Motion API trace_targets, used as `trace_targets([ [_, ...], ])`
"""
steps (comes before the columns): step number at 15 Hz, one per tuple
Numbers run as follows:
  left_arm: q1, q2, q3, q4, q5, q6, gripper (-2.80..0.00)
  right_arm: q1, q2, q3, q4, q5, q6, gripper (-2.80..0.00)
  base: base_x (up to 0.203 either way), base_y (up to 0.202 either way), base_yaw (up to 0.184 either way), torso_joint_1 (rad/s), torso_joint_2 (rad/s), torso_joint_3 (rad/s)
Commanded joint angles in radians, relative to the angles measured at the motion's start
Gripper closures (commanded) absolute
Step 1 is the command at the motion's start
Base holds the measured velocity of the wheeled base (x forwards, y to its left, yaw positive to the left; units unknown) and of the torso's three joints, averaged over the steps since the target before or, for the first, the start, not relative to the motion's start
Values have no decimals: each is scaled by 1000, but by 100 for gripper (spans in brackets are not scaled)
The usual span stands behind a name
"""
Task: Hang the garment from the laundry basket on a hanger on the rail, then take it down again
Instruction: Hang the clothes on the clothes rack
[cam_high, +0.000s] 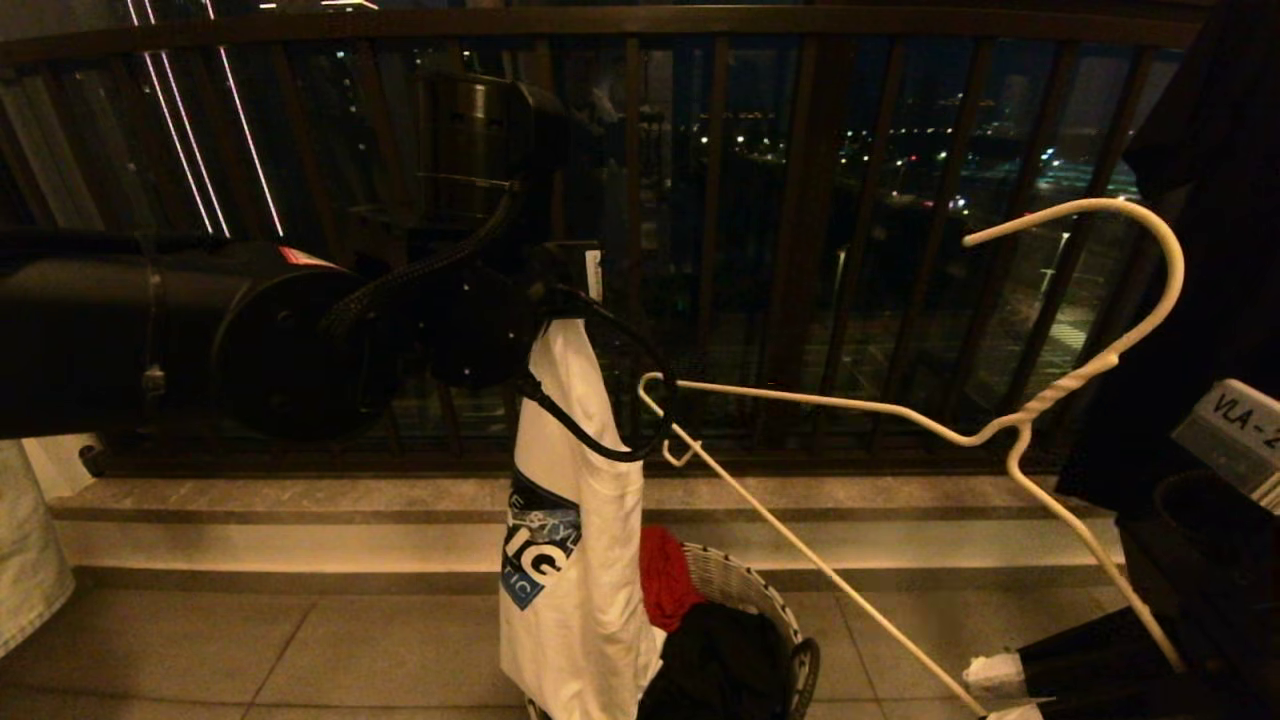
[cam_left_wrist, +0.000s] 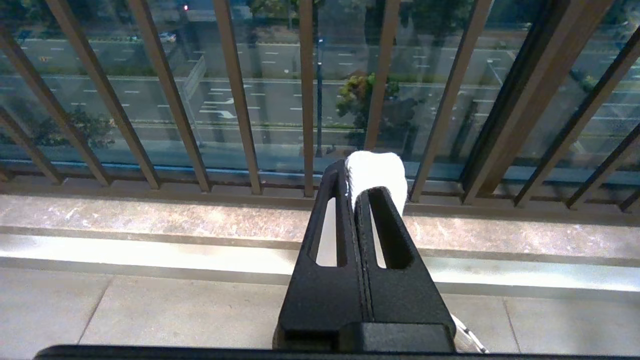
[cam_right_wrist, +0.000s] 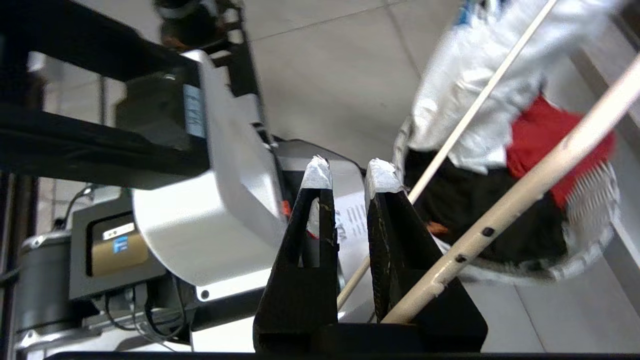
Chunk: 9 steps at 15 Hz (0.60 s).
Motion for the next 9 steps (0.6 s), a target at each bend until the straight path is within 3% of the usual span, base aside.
trace_targets([
  [1, 1, 13, -2, -2, 4, -1, 0, 38, 45, -8, -20, 5, -3, 0, 0, 0, 0, 0, 0, 0],
  [9, -21, 9, 1, 30, 2, -3, 0, 71, 157, -39, -99, -1, -4, 0, 0, 0, 0, 0, 0, 0],
])
